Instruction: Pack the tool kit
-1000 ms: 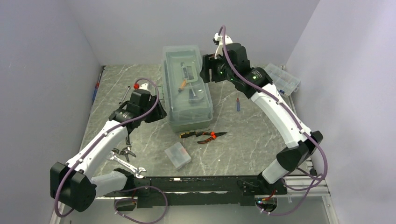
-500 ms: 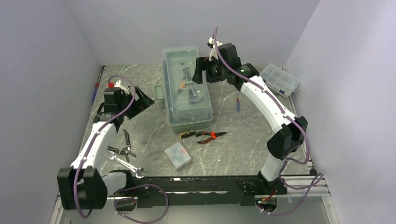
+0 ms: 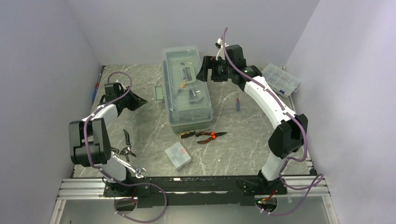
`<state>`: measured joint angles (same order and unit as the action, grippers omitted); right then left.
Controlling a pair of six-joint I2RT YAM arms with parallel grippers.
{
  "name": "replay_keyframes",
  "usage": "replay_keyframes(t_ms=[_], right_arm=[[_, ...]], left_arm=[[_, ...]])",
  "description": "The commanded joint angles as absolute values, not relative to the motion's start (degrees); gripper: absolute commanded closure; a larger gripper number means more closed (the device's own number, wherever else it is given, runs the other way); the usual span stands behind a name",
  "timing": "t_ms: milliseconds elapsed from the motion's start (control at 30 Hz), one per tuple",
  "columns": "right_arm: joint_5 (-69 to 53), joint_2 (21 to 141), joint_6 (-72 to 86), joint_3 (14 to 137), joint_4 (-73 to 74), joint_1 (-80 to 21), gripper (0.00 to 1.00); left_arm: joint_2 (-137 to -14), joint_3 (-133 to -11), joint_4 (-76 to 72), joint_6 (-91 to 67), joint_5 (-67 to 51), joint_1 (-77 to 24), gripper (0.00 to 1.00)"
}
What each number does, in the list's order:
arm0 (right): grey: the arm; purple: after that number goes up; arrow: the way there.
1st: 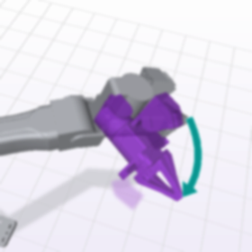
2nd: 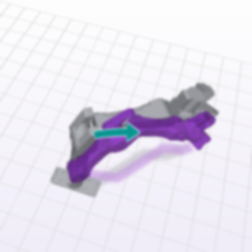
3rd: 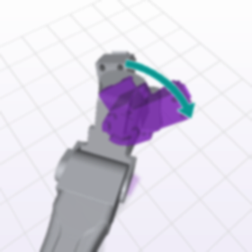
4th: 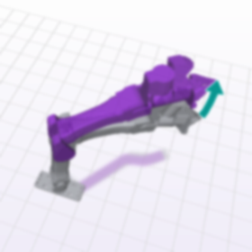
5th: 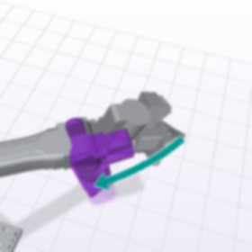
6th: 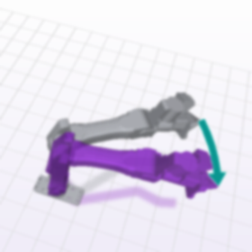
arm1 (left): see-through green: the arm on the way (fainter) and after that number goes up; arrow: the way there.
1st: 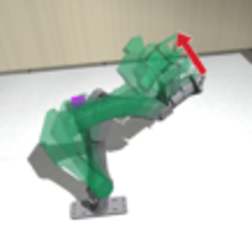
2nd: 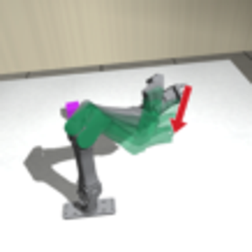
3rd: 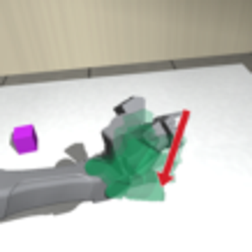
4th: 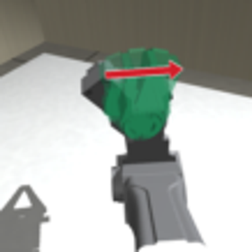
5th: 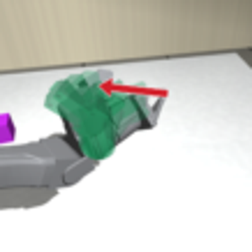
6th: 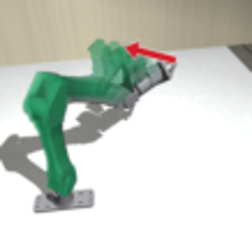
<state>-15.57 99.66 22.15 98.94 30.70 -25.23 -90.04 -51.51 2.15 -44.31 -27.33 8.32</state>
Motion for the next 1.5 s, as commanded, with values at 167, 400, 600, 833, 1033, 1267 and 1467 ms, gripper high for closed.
replay_keyframes(t_ms=[167, 400, 600, 833, 1033, 1267, 1467], right_arm=[[-22.1, 100.4, 22.9, 96.3, 23.8, -23.8, 0.09], [-23.5, 104.1, 24.0, 96.3, 24.0, -23.7, 0.0], [-23.3, 104.9, 24.7, 93.6, 22.5, -23.7, 0.0], [-24.0, 105.4, 25.6, 91.3, 20.9, -23.7, 0.0], [-24.5, 106.1, 25.1, 92.9, 21.4, -23.6, 0.01], [-25.0, 106.4, 25.0, 93.1, 21.4, -23.6, 0.01], [-25.2, 105.7, 25.1, 92.6, 21.4, -23.6, 0.01]], left_arm=[[-100.9, -58.9, -2.8, -45.3, -29.6, 8.1, 1.0], [-105.6, -62.5, -3.0, -45.7, -30.6, 7.5, 1.0], [-107.4, -64.8, -2.3, -45.1, -29.9, 6.0, 1.0], [-110.8, -67.7, -2.3, -45.6, -29.8, 3.9, 1.0], [-114.7, -70.2, -3.4, -47.0, -31.3, 2.2, 1.0], [-113.0, -73.4, -1.6, -46.7, -31.3, -2.1, 1.0], [-107.9, -73.8, 0.7, -45.2, -28.7, -3.5, 1.0]])
